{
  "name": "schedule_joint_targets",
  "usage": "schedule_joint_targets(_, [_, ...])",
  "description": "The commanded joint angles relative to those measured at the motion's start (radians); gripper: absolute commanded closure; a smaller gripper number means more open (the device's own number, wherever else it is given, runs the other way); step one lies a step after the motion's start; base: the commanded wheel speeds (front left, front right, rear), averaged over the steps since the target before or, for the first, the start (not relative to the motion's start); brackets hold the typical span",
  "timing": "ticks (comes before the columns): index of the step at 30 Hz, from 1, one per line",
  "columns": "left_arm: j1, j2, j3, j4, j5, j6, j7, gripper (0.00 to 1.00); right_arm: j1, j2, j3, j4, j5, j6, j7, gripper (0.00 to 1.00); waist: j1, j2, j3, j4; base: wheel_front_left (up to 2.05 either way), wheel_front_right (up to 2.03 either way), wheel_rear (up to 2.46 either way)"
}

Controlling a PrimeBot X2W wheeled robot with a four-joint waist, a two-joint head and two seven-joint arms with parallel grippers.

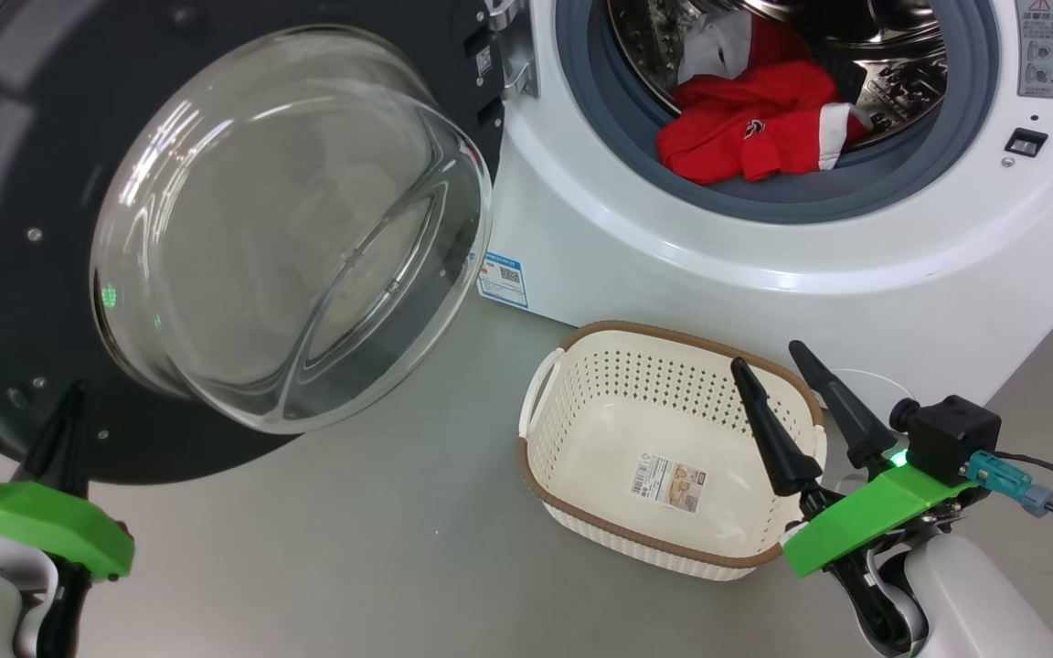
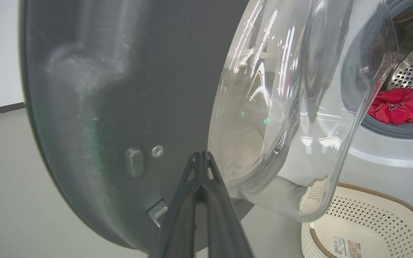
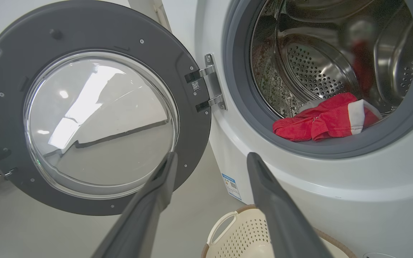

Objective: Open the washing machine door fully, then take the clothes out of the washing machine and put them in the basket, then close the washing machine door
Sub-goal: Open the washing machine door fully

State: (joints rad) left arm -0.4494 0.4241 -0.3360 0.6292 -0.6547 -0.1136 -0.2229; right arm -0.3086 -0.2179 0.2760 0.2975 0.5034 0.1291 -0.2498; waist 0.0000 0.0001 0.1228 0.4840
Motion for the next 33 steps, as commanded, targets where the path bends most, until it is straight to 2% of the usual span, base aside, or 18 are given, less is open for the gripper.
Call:
schedule_joint_targets(1, [-0.01,0.057,0.035,-0.03,-0.004,0.012,-0.013,0.91,0.0,0.009,0.018,-0.024,0.005,0.002,-0.012,0.0,0.0,-0.0001,0.0,-0.001,0.0,0.0,0.0])
schedule_joint_targets(4, [0.007,0.059,0.034,-0.073,-0.004,0.027,-0.011,0.55,0.0,0.01,0.017,-0.024,0.004,0.002,-0.012,0.0,0.0,-0.0001,0.0,-0.004,0.0,0.0,0.0])
schedule_joint_targets(5, [0.013,0.059,0.035,-0.088,-0.006,0.031,-0.011,0.41,0.0,0.01,0.017,-0.025,0.004,0.002,-0.012,0.0,0.0,-0.0001,0.0,-0.005,0.0,0.0,0.0])
schedule_joint_targets(6, [0.02,0.058,0.037,-0.102,-0.01,0.034,-0.01,0.16,0.0,0.01,0.016,-0.025,0.004,0.002,-0.012,0.0,0.0,-0.0001,-0.001,-0.006,0.0,0.0,0.0])
schedule_joint_targets(7, [0.026,0.06,0.037,-0.114,-0.011,0.038,-0.007,0.0,0.0,0.011,0.015,-0.026,0.004,0.002,-0.012,0.0,0.0,-0.0001,-0.001,-0.006,0.0,0.0,0.0])
schedule_joint_targets(20, [0.115,0.058,0.028,-0.292,-0.01,0.103,0.008,0.0,0.01,0.011,0.008,-0.032,0.002,0.002,-0.012,0.0,0.0,-0.0001,-0.016,-0.028,0.0,0.0,0.0])
schedule_joint_targets(33, [0.208,0.044,0.017,-0.504,0.0,0.177,0.008,0.0,0.009,0.009,0.018,-0.036,0.002,0.002,-0.012,0.0,0.0,-0.0001,-0.03,-0.099,0.0,0.0,0.0])
